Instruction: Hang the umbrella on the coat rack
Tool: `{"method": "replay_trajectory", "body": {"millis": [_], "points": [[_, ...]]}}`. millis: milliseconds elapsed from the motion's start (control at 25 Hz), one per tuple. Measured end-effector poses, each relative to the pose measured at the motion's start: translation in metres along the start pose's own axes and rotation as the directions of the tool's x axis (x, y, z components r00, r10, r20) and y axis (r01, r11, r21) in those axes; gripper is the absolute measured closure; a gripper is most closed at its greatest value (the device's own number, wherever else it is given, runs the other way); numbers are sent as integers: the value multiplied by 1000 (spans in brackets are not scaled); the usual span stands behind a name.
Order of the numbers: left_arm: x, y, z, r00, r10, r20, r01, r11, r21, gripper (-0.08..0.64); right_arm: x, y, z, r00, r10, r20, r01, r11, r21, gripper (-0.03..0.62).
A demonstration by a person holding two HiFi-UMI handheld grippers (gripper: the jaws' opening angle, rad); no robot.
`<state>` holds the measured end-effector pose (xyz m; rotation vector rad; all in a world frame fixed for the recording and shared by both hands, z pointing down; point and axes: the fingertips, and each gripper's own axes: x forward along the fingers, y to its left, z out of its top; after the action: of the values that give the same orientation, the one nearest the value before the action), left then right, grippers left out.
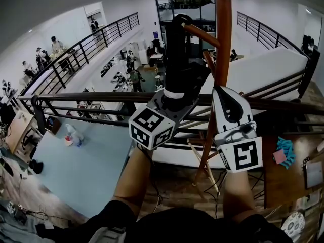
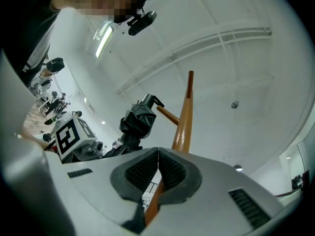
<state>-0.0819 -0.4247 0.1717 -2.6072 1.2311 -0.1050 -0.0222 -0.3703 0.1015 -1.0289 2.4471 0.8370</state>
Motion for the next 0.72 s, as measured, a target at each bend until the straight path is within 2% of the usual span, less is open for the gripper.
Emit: {"method": "replay_trajectory", "body": {"millis": [720], "points": [[0, -1, -40, 998, -25, -53, 22, 998, -52, 360, 5, 0, -12, 1000, -14, -10, 14, 1000, 5, 561]]}}
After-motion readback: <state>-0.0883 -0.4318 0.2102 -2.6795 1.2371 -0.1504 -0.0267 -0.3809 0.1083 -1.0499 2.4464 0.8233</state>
